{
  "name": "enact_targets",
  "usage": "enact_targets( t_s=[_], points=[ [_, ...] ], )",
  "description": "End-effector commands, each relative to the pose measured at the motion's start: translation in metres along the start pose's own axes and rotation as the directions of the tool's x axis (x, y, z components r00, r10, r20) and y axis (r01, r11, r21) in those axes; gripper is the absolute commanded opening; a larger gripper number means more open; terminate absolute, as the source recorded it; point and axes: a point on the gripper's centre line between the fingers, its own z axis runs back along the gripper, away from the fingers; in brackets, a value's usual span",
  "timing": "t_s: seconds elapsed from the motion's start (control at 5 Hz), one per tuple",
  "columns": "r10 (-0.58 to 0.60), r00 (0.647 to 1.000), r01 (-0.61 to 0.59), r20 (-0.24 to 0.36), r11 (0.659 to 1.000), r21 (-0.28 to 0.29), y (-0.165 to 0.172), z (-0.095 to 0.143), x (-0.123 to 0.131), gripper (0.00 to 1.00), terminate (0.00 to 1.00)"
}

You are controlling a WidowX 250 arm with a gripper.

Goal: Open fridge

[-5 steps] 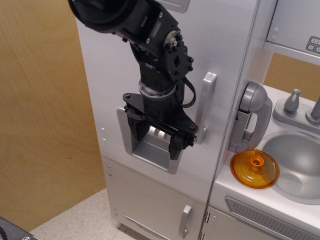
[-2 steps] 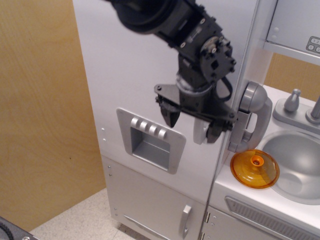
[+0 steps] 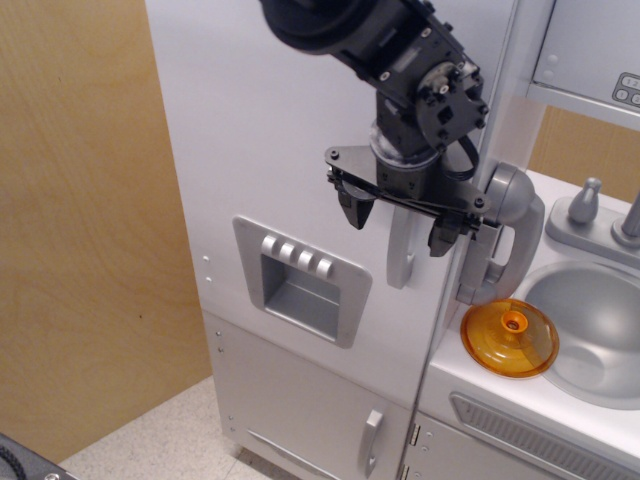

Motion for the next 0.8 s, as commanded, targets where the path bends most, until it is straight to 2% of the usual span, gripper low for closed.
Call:
enact_targets(
  t_s=[0.0,0.4,0.6],
  points=[
    [0.003,0.999,-0.002,0.044,1.000,-0.012,0.003,0.011,0.012,0.00,0.00],
    [-0.045,0.999,0.045,0.029,0.999,-0.012,0.025,0.021,-0.015,0.00,0.00],
    [-0.094,0.995,0.093,-0.016,0.995,-0.036,0.040,0.031,-0.034,0.00,0.00]
  ],
)
